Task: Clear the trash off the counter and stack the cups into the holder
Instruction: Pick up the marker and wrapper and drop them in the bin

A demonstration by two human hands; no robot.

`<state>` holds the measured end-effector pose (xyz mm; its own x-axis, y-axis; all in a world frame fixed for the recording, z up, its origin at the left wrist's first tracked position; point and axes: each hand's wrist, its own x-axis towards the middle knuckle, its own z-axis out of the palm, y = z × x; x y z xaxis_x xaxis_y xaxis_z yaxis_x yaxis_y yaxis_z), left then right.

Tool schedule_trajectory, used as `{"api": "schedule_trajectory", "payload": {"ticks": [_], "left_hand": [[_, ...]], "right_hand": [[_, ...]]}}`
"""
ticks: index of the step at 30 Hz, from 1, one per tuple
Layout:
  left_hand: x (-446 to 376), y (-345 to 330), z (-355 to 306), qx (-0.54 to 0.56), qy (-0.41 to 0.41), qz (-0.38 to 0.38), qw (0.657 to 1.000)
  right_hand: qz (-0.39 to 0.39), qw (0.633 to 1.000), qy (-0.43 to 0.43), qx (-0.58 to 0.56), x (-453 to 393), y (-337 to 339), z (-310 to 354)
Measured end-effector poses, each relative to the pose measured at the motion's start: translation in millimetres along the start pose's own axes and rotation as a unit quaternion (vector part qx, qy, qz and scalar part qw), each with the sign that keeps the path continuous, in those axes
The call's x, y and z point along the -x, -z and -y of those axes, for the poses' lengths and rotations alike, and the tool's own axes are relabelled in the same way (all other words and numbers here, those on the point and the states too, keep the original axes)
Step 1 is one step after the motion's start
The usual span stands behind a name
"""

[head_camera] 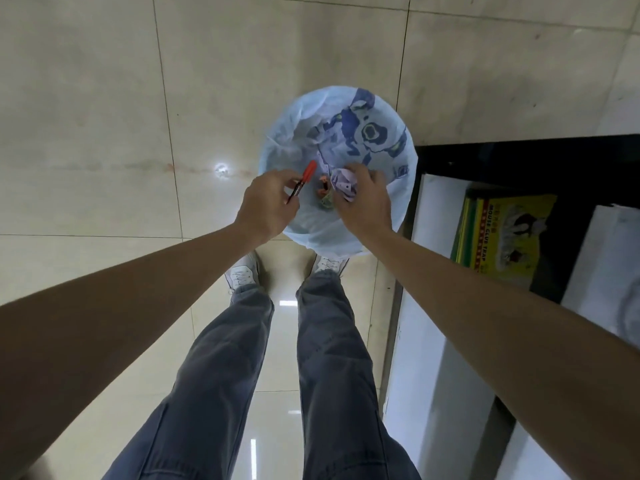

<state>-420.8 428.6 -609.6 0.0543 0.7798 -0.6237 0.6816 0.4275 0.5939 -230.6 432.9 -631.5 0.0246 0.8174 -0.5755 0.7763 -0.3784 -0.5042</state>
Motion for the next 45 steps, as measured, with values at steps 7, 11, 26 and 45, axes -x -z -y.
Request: {"api": "schedule_trajectory", "payload": {"ticks": [7, 11, 26, 45], "left_hand": [[-19.3, -8.9, 15.2, -0.113, -0.071, -0.002, 0.991], [-19.4, -4.2, 14.8, -0.17, -0.11, 0.007, 0.979], [59.6, 61.7, -30.5, -0.336, -0.203, 0.012, 0.92], [250.4, 159.0, -96.5, -0.339, -0.271, 0.002, 0.901]], "right_hand": [[-0.014, 0.998, 0.036, 0.053, -22.4, -13.0, -7.8], [-0.011, 0.994, 0.034, 0.099, -22.2, -11.5, -7.7], [-0.034, 0.984, 0.06, 0.165, 57.5, 53.1, 26.6], [-0.184, 0.982, 0.004, 0.05, 270.9, 122.7, 95.6]]}}
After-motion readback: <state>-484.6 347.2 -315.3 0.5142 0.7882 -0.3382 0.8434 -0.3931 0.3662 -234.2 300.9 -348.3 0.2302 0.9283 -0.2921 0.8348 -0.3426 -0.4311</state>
